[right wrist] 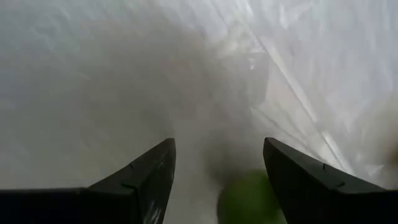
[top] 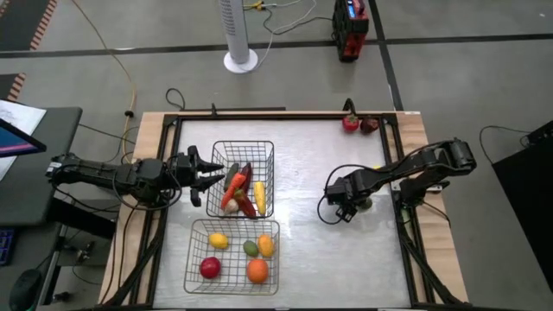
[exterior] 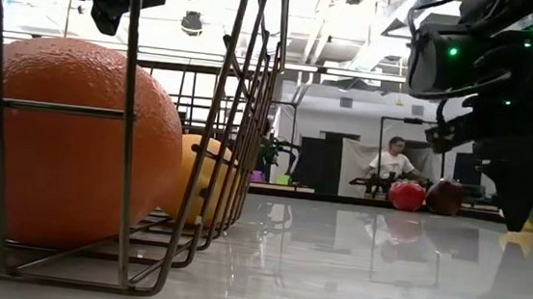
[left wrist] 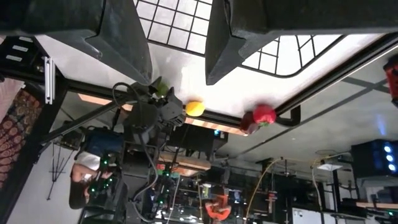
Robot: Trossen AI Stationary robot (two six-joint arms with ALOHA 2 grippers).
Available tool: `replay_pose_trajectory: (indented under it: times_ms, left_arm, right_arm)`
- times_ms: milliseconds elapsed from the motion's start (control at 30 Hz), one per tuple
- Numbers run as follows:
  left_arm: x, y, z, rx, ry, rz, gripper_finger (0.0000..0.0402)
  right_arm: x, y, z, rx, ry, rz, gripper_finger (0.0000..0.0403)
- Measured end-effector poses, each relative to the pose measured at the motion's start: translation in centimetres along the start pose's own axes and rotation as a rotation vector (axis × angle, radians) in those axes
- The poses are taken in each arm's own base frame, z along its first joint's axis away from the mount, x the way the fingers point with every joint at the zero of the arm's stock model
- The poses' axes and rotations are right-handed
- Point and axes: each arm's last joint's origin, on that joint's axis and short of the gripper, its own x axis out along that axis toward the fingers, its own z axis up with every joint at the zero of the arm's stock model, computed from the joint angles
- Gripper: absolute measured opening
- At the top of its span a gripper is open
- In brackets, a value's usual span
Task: Sort produce into baskets
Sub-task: Put the lime into the silver wire basket
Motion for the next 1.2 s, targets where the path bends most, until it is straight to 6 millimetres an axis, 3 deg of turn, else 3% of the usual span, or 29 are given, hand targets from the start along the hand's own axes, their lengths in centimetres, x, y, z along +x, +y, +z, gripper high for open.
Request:
replay_pose_trajectory:
  times_ms: [333, 733, 1033, 1200]
  left_arm:
    - [0.0, 0.0, 0.0, -0.001, 0.0, 0.001, 0.0137]
    - [0.0, 0.0, -0.1, -0.001, 0.008, 0.002, 0.0137]
    - [0.0, 0.0, -0.1, -0.005, 0.008, 0.002, 0.0137]
    - [0.0, 0.0, -0.1, -0.014, 0.008, 0.0, 0.0137]
  right_arm:
    - [-1.0, 0.5, 0.0, -0.057, -0.031, -0.033, 0.0272]
    - [-2.5, 2.0, -2.4, -0.159, -0.016, -0.089, 0.0272]
    - [-5.3, 1.2, -5.0, 0.035, -0.184, -0.016, 0.0272]
    - [-5.1, 0.3, -5.9, 0.231, -0.236, 0.03, 0.0272]
